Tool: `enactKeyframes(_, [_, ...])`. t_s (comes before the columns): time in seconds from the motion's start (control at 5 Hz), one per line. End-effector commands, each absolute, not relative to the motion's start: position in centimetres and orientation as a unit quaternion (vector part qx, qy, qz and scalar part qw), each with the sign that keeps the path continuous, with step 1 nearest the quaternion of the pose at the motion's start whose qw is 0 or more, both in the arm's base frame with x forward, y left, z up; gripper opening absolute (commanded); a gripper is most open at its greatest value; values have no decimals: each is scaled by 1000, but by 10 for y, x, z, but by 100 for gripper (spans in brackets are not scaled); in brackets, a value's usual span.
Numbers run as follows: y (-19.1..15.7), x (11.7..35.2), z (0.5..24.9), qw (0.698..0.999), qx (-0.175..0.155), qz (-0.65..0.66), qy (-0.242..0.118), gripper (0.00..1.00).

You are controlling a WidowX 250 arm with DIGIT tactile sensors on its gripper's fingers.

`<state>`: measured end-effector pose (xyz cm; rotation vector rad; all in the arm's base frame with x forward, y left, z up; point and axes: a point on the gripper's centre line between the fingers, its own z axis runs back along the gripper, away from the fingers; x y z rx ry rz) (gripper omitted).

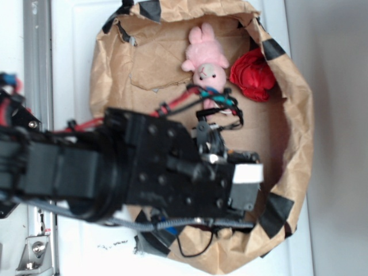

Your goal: Grab the black box.

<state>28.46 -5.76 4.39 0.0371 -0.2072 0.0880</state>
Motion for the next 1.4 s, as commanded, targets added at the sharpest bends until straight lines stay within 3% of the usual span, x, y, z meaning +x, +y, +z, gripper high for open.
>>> enactKeyframes(0.0, [-65, 302, 33, 991, 30, 45, -120, 100])
enactKeyframes(0.4, [-53, 300, 25, 991, 42, 62, -106, 100])
enactKeyframes(0.6, [-44, 292, 35, 989, 31, 86, -118, 0])
enactKeyframes(0.8, [-31, 285, 50, 987, 14, 103, -123, 0])
enactKeyframes(1.2, [-5, 303, 79, 983, -6, 130, -134, 0])
